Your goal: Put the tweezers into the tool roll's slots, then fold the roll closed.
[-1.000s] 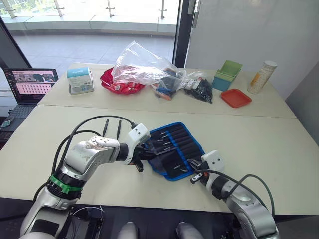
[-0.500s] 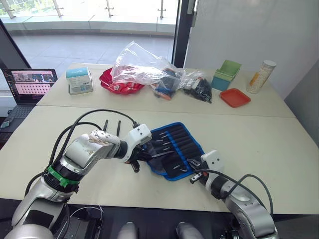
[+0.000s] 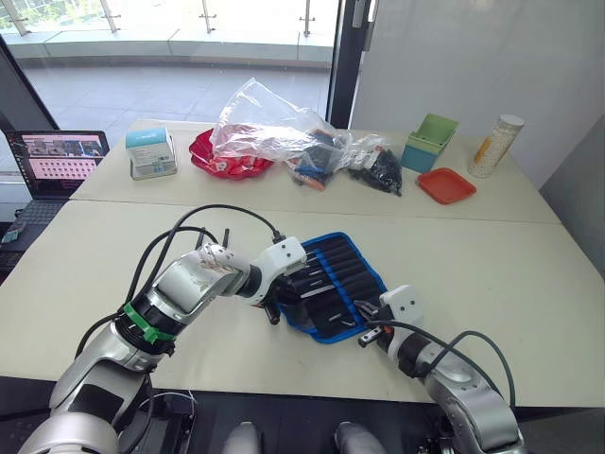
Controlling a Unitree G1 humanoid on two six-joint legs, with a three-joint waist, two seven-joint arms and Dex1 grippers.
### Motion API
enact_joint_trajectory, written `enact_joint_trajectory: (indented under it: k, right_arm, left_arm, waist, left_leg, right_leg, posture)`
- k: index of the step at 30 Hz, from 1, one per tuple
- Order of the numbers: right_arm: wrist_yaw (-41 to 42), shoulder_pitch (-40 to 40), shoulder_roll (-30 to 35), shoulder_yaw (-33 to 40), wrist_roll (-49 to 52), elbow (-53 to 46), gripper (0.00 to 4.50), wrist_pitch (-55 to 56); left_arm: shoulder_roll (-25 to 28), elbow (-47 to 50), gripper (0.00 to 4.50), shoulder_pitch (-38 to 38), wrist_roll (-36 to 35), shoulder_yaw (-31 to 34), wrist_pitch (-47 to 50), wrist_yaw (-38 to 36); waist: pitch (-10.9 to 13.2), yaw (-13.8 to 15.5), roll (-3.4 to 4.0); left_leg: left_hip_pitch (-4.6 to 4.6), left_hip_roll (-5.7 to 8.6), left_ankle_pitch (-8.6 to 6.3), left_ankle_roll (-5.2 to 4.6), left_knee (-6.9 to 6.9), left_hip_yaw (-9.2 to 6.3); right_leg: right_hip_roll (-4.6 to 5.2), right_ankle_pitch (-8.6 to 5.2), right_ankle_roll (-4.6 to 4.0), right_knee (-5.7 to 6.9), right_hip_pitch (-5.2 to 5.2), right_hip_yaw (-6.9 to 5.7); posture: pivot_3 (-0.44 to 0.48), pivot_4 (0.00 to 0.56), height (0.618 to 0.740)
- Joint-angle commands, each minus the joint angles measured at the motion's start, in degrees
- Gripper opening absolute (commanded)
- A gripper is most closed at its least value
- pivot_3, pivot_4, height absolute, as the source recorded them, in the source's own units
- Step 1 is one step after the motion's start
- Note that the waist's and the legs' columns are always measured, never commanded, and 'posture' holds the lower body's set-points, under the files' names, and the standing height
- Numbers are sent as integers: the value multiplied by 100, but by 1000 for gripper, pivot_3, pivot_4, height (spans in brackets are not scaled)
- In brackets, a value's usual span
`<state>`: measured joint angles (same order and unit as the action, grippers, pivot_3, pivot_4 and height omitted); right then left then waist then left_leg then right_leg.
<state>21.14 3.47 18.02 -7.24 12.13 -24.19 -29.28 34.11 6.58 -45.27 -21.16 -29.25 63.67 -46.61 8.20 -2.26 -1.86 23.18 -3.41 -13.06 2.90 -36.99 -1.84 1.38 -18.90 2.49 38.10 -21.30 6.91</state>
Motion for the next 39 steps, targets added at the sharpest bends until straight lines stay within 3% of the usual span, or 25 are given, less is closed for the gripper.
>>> enact_joint_trajectory:
  k: [1, 12, 21, 28, 34, 36, 39]
  right_arm:
    - [34, 138, 22, -129, -35, 89, 0, -167]
    - [43, 215, 35, -196, -45, -19, 0, -220]
    - [32, 313, 61, -150, -31, -141, 0, -307]
    - [2, 324, 32, -167, -75, -114, 0, -313]
    - [-21, 217, 14, -200, -102, -2, 0, -320]
    - [-7, 202, 26, -201, -101, 20, 0, -315]
    - [27, 141, 37, -218, -89, 61, 0, -329]
  left_arm:
    - [-317, -257, 27, -262, 227, -96, -373, -70]
    - [-1563, -1940, 27, -590, 1105, -134, -1830, 141]
    - [-1644, -2331, 27, -490, 1494, -34, -2273, -32]
    - [-1495, -1834, 2369, -421, 1330, 306, -1972, -187]
    - [-706, -416, 4400, -46, 560, 1336, -1038, -469]
    - [-562, -102, 4485, 148, 293, 1724, -836, -440]
    - [-645, 202, 4485, 506, -223, 2853, -728, -116]
  waist:
    - [0, 3, 0]
    - [0, 19, 0]
    - [-2, 119, 2]
    - [-1, 91, 3]
    - [1, -36, 7]
    - [0, -28, 8]
    - [1, -22, 7]
  left_leg:
    - [1, 1, 0, 0, -1, 0]
    - [3, 5, 0, -1, -4, -1]
    - [1, 13, 5, -8, -24, -7]
    - [4, 13, 6, -11, -23, -9]
    - [7, 5, 6, -11, -19, -12]
    - [-1, 6, 6, -11, -16, -14]
    - [0, 8, 6, -11, -19, -15]
  right_leg:
    - [0, 0, 0, 0, 0, 0]
    - [1, 0, 0, 1, 1, 2]
    - [2, 0, 3, 0, 14, 9]
    - [1, -1, 3, 6, 11, 8]
    - [-5, 0, 3, 27, 0, 7]
    - [-4, -1, 2, 36, 2, 5]
    - [-1, 0, 2, 36, 5, 5]
  posture:
    - [0, 150, 717]
    - [0, 150, 717]
    - [0, 150, 717]
    - [0, 150, 717]
    - [0, 150, 717]
    - [0, 150, 717]
    - [0, 150, 717]
